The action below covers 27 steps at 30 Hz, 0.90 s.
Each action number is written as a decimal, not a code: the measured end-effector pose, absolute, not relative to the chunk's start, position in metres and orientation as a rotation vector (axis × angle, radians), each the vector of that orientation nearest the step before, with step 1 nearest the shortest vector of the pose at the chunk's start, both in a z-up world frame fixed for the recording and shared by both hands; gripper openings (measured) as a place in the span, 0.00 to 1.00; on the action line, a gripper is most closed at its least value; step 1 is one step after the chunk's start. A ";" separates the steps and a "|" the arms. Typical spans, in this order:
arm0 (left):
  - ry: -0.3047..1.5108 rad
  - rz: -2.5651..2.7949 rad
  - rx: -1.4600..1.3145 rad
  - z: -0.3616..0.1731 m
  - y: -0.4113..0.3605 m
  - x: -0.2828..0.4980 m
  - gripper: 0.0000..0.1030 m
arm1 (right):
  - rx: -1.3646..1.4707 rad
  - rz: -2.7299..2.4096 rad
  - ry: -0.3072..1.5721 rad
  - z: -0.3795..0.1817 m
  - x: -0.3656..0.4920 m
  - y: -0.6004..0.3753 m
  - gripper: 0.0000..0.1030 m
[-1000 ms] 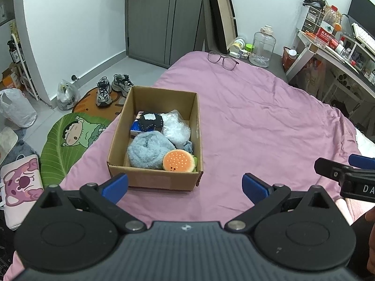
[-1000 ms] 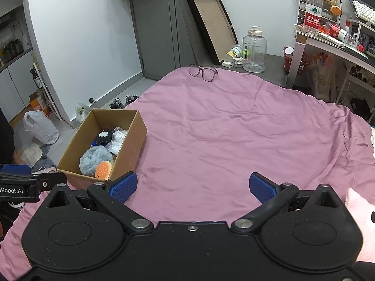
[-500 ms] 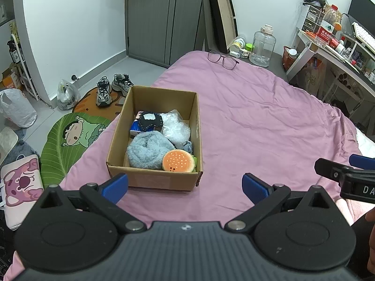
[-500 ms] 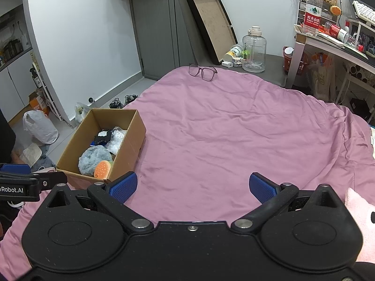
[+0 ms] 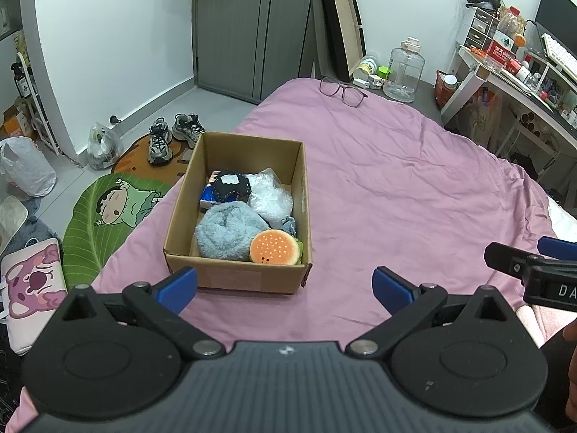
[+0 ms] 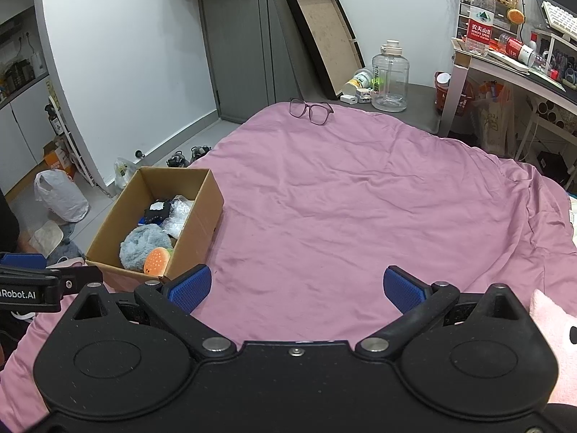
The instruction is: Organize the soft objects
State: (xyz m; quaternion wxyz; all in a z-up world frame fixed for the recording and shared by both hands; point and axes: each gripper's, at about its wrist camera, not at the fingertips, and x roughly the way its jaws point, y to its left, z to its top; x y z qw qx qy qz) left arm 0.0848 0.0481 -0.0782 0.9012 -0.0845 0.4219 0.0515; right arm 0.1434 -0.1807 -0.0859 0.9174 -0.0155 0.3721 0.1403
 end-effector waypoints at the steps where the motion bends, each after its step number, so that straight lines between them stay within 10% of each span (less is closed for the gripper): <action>1: 0.872 0.107 -0.175 -0.078 0.048 0.085 0.99 | -0.032 0.289 0.765 -0.086 0.143 -0.181 1.00; 27: 0.864 0.100 -0.170 -0.074 0.048 0.086 0.99 | -0.035 0.287 0.769 -0.086 0.144 -0.184 1.00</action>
